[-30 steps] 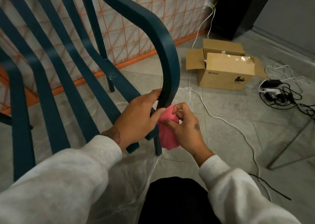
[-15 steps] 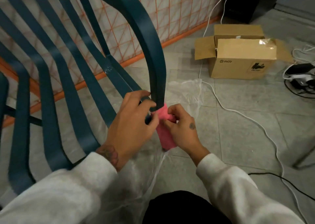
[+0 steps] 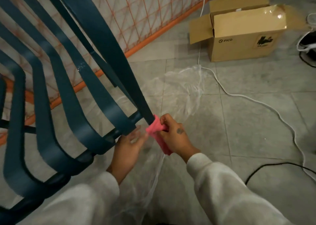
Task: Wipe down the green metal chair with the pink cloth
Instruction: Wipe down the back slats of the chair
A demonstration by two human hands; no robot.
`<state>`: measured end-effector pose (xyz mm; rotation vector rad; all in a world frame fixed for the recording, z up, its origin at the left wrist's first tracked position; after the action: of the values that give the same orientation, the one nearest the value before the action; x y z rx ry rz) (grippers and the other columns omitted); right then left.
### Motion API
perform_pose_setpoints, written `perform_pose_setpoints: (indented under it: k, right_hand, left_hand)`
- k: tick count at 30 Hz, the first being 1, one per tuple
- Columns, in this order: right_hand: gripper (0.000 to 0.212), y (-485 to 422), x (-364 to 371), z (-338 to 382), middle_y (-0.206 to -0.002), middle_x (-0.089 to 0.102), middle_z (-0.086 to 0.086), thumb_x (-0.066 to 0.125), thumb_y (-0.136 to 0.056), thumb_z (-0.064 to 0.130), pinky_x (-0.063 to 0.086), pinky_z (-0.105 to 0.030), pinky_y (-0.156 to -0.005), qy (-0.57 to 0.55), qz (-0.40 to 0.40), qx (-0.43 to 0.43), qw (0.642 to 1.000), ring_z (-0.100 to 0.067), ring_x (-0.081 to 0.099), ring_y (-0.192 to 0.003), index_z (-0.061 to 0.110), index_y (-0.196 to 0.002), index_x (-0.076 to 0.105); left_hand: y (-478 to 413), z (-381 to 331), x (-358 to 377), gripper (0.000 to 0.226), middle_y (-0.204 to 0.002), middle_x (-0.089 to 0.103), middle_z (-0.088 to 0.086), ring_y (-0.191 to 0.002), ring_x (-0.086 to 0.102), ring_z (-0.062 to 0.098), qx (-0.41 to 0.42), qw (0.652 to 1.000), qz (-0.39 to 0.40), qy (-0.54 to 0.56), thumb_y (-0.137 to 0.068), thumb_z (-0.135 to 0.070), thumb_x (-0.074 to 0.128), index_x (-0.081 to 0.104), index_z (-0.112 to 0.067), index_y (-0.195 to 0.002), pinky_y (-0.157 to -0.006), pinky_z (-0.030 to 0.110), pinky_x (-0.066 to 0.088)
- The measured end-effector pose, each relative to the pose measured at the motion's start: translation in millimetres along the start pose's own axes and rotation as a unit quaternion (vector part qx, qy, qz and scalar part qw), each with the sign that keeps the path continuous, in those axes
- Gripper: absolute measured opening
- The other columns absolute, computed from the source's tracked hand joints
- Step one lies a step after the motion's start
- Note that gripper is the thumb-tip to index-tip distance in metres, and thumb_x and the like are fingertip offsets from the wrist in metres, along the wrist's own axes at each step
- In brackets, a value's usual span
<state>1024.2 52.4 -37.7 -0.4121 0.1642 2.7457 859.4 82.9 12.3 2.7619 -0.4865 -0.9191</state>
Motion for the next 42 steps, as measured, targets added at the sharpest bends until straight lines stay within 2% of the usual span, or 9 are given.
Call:
perform_pose_setpoints:
  k: [3, 6, 9, 16, 22, 26, 31, 37, 42]
  right_hand:
    - [0.015, 7, 8, -23, -0.07, 0.064, -0.001, 0.067, -0.084, 0.021, 0.046, -0.023, -0.053, -0.01, -0.016, 0.018, 1.0, -0.016, 0.06, -0.06, 0.017, -0.087, 0.053]
    - [0.018, 10, 14, -46, -0.073, 0.067, -0.003, 0.07, -0.084, 0.023, 0.05, -0.031, -0.059, 0.012, -0.015, 0.05, 0.999, -0.021, 0.064, -0.066, 0.016, -0.088, 0.053]
    - [0.017, 11, 15, -52, -0.073, 0.066, -0.002, 0.068, -0.084, 0.027, 0.054, -0.041, -0.062, 0.02, -0.019, 0.069, 0.997, -0.021, 0.064, -0.067, 0.02, -0.086, 0.052]
    - [0.016, 3, 1, -8, -0.07, 0.064, 0.0, 0.068, -0.085, 0.019, 0.051, -0.027, -0.053, -0.06, -0.027, -0.05, 0.997, -0.015, 0.062, -0.06, 0.015, -0.091, 0.054]
    - [0.039, 12, 17, -69, -0.069, 0.064, -0.001, 0.057, -0.068, 0.047, 0.052, -0.037, -0.055, -0.026, -0.017, 0.036, 0.999, -0.017, 0.061, -0.06, 0.013, -0.087, 0.054]
    - [0.032, 11, 28, -107, -0.074, 0.068, 0.006, 0.078, -0.074, 0.04, 0.056, -0.031, -0.059, 0.001, 0.027, 0.098, 0.995, -0.006, 0.066, -0.066, 0.02, -0.085, 0.056]
    - [0.031, 14, 34, -118, -0.078, 0.07, 0.005, 0.079, -0.075, 0.04, 0.058, -0.039, -0.066, 0.025, 0.027, 0.125, 0.991, -0.01, 0.067, -0.07, 0.024, -0.086, 0.056]
    - [0.021, 2, 10, -43, -0.065, 0.062, 0.001, 0.071, -0.08, 0.025, 0.051, -0.037, -0.053, -0.008, -0.012, -0.003, 1.0, -0.019, 0.061, -0.06, 0.019, -0.079, 0.051]
    - [0.019, -4, -9, 19, -0.065, 0.063, 0.002, 0.071, -0.085, 0.02, 0.052, -0.026, -0.054, -0.016, 0.008, -0.049, 0.999, -0.006, 0.057, -0.055, 0.015, -0.081, 0.053]
  left_hand:
    - [-11, -22, 18, 0.02, -0.111, 0.065, -0.02, -0.104, 0.059, -0.007, 0.024, 0.999, 0.003, 0.031, -0.092, -0.03, 0.064, 0.062, -0.042, -0.108, -0.095, 0.017, 0.043]
    - [-15, -31, 24, 0.014, -0.104, 0.07, -0.011, -0.102, 0.064, 0.006, 0.057, 0.997, -0.041, 0.016, -0.094, -0.029, 0.061, 0.066, -0.027, -0.107, -0.095, 0.027, 0.046]
    - [-18, -30, 24, 0.008, -0.093, 0.069, -0.015, -0.092, 0.063, 0.002, 0.081, 0.995, -0.054, -0.023, -0.095, -0.028, 0.059, 0.066, -0.026, -0.098, -0.084, 0.015, 0.042]
    - [-26, -21, 25, 0.023, -0.1, 0.072, -0.012, -0.096, 0.066, 0.002, 0.078, 0.996, -0.04, -0.034, -0.093, -0.037, 0.06, 0.068, -0.025, -0.111, -0.09, 0.022, 0.049]
    - [-28, -22, 22, 0.024, -0.102, 0.072, -0.009, -0.097, 0.064, 0.002, 0.085, 0.993, -0.058, -0.056, -0.092, -0.033, 0.063, 0.068, -0.019, -0.11, -0.088, 0.015, 0.044]
    - [-28, -21, 21, 0.026, -0.106, 0.072, -0.008, -0.101, 0.065, 0.003, 0.088, 0.993, -0.055, -0.047, -0.092, -0.033, 0.063, 0.067, -0.018, -0.112, -0.098, 0.028, 0.049]
    - [-30, -17, 22, 0.028, -0.108, 0.071, -0.009, -0.105, 0.065, 0.007, 0.068, 0.996, -0.043, -0.048, -0.091, -0.038, 0.062, 0.067, -0.022, -0.113, -0.1, 0.037, 0.049]
    - [-30, -18, 24, 0.014, -0.093, 0.067, -0.021, -0.088, 0.06, -0.009, 0.059, 0.996, -0.041, -0.045, -0.092, -0.033, 0.063, 0.066, -0.028, -0.104, -0.08, 0.006, 0.041]
    - [-19, -27, 23, 0.029, -0.109, 0.069, -0.004, -0.099, 0.062, 0.004, 0.072, 0.997, -0.002, -0.036, -0.098, -0.035, 0.052, 0.064, -0.02, -0.12, -0.089, 0.021, 0.047]
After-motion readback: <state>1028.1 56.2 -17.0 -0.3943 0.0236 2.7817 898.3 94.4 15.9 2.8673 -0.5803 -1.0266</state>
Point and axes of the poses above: each hand's wrist, its own y-axis away from the middle knuckle, its own x-axis out of the palm, z = x × y, the point moved 7 cm from there along -y, towards the middle knuckle
